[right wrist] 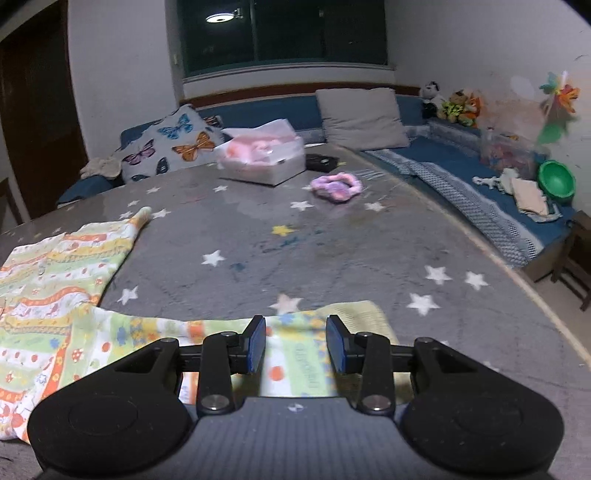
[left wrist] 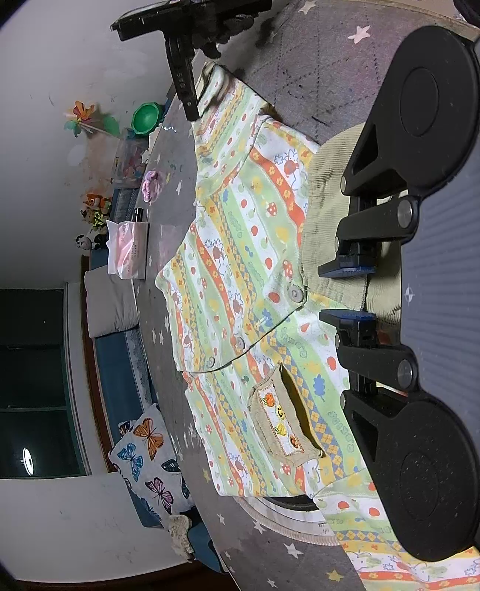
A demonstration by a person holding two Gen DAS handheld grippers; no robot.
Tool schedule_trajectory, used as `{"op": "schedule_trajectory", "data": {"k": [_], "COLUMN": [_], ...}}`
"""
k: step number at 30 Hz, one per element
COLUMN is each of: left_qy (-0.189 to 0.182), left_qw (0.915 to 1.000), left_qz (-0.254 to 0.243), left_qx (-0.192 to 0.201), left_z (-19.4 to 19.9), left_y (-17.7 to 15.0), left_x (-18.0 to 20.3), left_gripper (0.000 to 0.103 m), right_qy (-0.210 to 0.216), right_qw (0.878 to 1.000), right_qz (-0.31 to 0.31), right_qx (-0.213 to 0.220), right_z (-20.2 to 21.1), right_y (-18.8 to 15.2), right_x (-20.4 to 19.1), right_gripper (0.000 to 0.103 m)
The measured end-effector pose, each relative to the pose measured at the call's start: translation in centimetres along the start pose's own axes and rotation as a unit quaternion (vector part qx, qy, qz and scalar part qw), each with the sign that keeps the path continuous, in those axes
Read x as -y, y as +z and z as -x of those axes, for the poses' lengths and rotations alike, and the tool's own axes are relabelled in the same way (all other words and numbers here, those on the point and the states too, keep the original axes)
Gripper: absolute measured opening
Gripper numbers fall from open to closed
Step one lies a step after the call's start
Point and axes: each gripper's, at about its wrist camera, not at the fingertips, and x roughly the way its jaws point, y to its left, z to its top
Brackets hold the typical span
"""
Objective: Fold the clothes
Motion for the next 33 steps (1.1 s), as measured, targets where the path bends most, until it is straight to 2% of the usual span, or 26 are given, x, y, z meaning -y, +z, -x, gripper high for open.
{"op": "schedule_trajectory", "data": {"k": [2, 7, 11, 17, 19, 21, 23, 25, 29, 33], "left_qy": [0.002, 0.010, 0.015, 0.020, 0.022, 0.024, 0.026, 0.028, 0.027, 0.026], "left_qw": [1.0000, 0.9999, 0.9999, 0.9998, 0.9997, 0.9997, 0.9996, 0.9995, 0.9995, 0.9995], "left_qz": [-0.001, -0.001, 0.002, 0.005, 0.006, 0.007, 0.009, 0.010, 0.009, 0.010], "left_qx": [0.000, -0.001, -0.002, 0.000, 0.001, 0.003, 0.005, 0.007, 0.012, 0.014], "left_z": [0.0, 0.0, 0.0, 0.2, 0.3, 0.4, 0.5, 0.7, 0.8, 1.0], "left_y": [0.0, 0.1, 0.1, 0.3, 0.3, 0.4, 0.5, 0.5, 0.6, 0.4], "left_x": [0.0, 0.0, -0.1, 0.1, 0.1, 0.2, 0.2, 0.2, 0.2, 0.2], "left_gripper": [0.023, 0.032, 0.036, 0.049, 0.056, 0.059, 0.061, 0.066, 0.068, 0.069], "right_qy": [-0.005, -0.031, -0.039, -0.047, -0.043, -0.038, -0.029, -0.018, 0.027, 0.095], "right_qw": [1.000, 0.999, 0.999, 0.998, 0.998, 0.998, 0.998, 0.998, 0.997, 0.993], "right_qz": [-0.008, -0.017, -0.028, -0.046, -0.047, -0.049, -0.058, -0.061, -0.062, -0.034], "right_qx": [0.005, 0.003, 0.000, -0.007, -0.005, -0.004, -0.001, 0.010, 0.039, 0.068], "right_z": [0.7, 2.2, 3.2, 3.4, 3.5, 3.5, 3.6, 4.2, 6.0, 7.8], "right_y": [-0.1, -0.9, -1.7, -2.8, -2.8, -2.8, -2.5, -2.0, 0.0, 3.1], "right_x": [0.6, 1.8, 2.6, 3.0, 2.8, 2.6, 2.6, 2.1, 0.7, -3.0], "right_gripper": [0.046, 0.048, 0.049, 0.048, 0.038, 0.018, 0.012, 0.010, 0.009, 0.009]}}
